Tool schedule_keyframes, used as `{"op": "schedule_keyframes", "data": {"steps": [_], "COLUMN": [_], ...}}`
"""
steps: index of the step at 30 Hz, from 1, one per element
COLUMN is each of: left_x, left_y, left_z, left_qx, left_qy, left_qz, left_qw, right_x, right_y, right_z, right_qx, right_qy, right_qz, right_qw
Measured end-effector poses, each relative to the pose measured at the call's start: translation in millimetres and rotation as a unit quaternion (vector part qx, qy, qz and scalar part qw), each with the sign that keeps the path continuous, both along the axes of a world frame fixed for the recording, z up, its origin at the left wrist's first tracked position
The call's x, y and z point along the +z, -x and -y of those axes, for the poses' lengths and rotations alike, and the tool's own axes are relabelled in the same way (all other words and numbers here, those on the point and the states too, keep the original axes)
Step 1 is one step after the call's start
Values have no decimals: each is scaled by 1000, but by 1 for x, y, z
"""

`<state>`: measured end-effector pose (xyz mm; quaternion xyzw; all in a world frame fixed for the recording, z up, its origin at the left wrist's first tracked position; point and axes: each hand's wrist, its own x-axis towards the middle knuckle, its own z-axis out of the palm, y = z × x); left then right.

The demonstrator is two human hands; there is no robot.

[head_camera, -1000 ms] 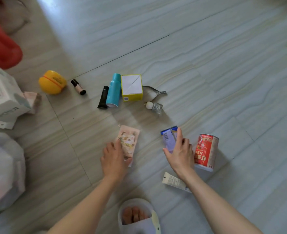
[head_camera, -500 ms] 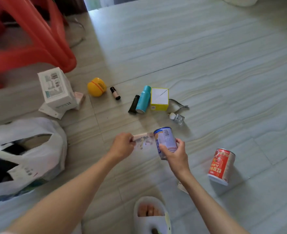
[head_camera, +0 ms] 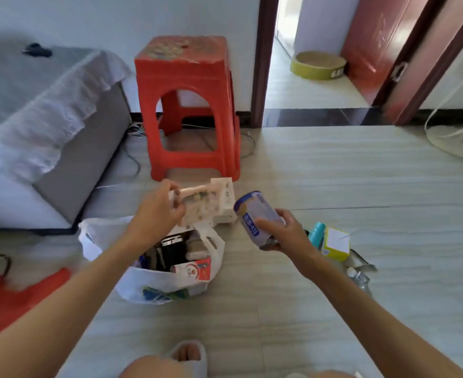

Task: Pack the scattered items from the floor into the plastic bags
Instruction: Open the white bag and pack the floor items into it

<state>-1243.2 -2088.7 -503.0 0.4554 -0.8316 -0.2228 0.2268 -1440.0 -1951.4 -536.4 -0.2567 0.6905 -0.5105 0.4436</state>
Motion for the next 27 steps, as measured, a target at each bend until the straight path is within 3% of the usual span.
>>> {"op": "schedule_keyframes", "data": {"steps": [3,6,9,11,14,16,18,21,24,27], "left_x": [-22,-49,-70,-81,-101,-116,-126,-139,-151,-159], "left_y": [-68,-111,-124,-125,-129,-134,-137,-145,-158,-169], "left_z": [17,34,50,60,79,91,98,101,100,92], "left_qx": [78,102,103,97,114,141,202,311,357,367], "left_qy": [38,32,7,79,144,117,58,-101,-216,-266], "left_qz": [140,219,284,305,281,273,236,138,53,75], "left_qw": [986,970,953,944,942,945,949,935,907,888], "right_x": [14,6,-26,-47,-70,-81,-90,-99,-105,-113], "right_y": [-43,-89,-128,-145,-158,-166,-174,-184,-190,-197], "right_z": [43,82,116,134,153,163,169,174,174,169], "right_qx": [145,281,327,329,315,304,297,288,308,360], "right_qy": [3,-9,-70,-109,-116,-91,-79,-63,-51,-48], "right_qz": [-178,-355,-423,-427,-400,-375,-360,-363,-392,-447], "right_qw": [973,891,842,835,853,871,881,884,865,818]}}
